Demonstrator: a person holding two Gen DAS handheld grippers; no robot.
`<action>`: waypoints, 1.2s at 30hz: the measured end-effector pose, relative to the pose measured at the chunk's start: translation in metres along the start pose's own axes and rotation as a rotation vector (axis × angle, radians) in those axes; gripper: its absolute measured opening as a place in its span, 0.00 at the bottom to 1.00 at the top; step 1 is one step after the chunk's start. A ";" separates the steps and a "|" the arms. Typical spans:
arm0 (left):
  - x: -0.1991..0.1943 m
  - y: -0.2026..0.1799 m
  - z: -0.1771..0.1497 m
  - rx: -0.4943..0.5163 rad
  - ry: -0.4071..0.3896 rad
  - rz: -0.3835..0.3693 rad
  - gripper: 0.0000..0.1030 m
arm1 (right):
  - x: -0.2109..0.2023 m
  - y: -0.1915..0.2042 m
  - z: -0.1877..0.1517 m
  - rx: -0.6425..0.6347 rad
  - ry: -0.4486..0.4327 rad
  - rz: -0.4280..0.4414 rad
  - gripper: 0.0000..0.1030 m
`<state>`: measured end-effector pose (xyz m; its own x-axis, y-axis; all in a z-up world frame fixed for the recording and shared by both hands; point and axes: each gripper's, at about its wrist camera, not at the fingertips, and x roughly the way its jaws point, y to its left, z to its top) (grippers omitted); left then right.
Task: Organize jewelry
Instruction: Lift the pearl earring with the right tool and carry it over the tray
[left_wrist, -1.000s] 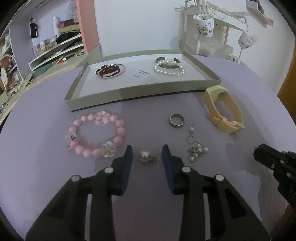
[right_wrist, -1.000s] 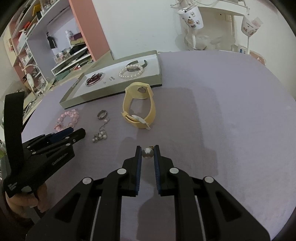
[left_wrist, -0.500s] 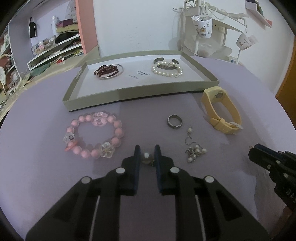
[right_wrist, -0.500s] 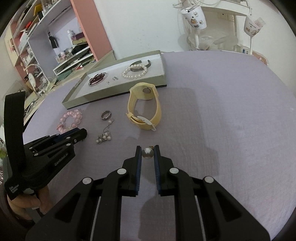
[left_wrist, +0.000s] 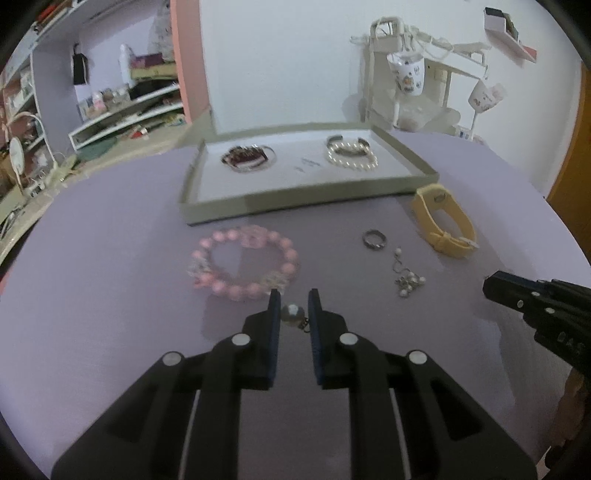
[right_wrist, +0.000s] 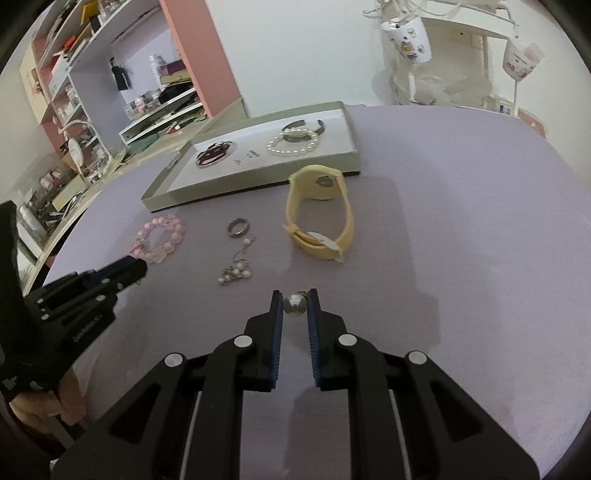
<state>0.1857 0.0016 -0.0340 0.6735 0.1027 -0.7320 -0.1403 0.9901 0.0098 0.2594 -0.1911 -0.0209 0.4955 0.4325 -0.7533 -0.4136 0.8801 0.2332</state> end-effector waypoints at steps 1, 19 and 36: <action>-0.003 0.002 0.001 -0.003 -0.005 0.004 0.15 | 0.000 0.002 0.000 -0.003 0.000 0.001 0.13; -0.023 0.015 0.005 -0.030 -0.044 0.033 0.15 | -0.013 0.027 0.008 -0.048 -0.034 0.004 0.13; -0.023 0.030 0.054 -0.035 -0.096 0.062 0.15 | -0.003 0.037 0.098 -0.071 -0.126 -0.025 0.13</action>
<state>0.2053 0.0344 0.0201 0.7288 0.1740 -0.6622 -0.2083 0.9777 0.0277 0.3170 -0.1403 0.0505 0.5962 0.4358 -0.6743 -0.4511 0.8766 0.1677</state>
